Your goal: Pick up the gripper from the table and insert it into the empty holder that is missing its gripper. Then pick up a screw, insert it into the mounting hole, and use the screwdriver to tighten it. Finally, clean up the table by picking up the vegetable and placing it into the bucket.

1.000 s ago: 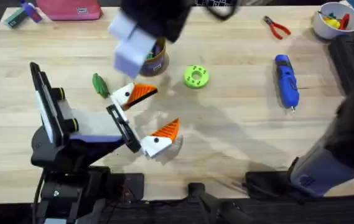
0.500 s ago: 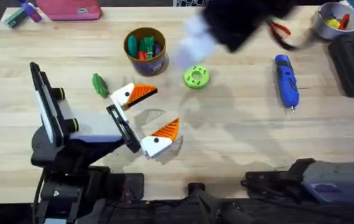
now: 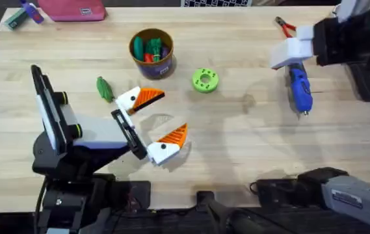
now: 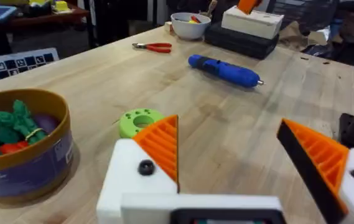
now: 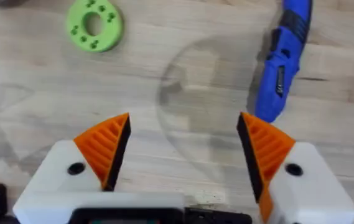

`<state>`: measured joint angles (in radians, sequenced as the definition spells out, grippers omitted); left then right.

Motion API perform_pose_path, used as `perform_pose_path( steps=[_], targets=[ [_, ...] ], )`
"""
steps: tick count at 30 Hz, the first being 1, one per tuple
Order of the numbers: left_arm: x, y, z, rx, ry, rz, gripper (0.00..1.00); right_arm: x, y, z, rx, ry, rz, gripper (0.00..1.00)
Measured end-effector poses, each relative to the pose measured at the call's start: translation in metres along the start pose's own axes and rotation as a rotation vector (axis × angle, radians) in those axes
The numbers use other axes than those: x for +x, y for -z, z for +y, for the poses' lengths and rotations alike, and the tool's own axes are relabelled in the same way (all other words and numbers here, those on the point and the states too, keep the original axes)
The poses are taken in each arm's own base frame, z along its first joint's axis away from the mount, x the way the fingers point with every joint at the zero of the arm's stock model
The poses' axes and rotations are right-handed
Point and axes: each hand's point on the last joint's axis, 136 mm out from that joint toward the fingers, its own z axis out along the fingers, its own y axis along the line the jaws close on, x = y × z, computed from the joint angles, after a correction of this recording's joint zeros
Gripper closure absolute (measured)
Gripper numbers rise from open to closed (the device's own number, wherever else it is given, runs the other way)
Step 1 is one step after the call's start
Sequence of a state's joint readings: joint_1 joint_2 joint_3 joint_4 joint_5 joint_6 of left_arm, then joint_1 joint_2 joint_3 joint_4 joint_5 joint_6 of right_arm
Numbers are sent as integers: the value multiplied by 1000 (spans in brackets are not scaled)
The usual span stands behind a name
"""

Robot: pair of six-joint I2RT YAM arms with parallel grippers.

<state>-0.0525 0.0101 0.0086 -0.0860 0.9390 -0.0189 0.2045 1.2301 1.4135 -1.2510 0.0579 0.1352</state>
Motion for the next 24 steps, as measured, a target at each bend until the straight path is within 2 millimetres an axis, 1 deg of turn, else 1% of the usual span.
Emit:
perform_pose_path(
  steps=[5, 8, 11, 18, 19, 22, 24],
  targets=[
    [0, 0, 0, 0, 0, 0, 15, 1, -18, -25, 43, -106, 5, 9],
    [0, 0, 0, 0, 0, 0, 15, 1, -27, -33, 55, -148, 5, 8],
    [0, 0, 0, 0, 0, 0, 14, -1, -30, -36, 59, -165, 1, 8],
    [0, 0, 0, 0, -1, 0, 15, -5, -31, -37, 60, -172, -13, 8],
    [0, 0, 0, 0, 1, 0, 28, -5, -32, -37, 64, -172, -11, 8],
    [0, 0, 0, 0, -1, 0, 484, -5, -34, -41, 87, -174, -2, 8],
    [0, 0, 0, 0, -2, 0, 817, -5, -37, -46, 101, -183, 7, 9]
  ],
)
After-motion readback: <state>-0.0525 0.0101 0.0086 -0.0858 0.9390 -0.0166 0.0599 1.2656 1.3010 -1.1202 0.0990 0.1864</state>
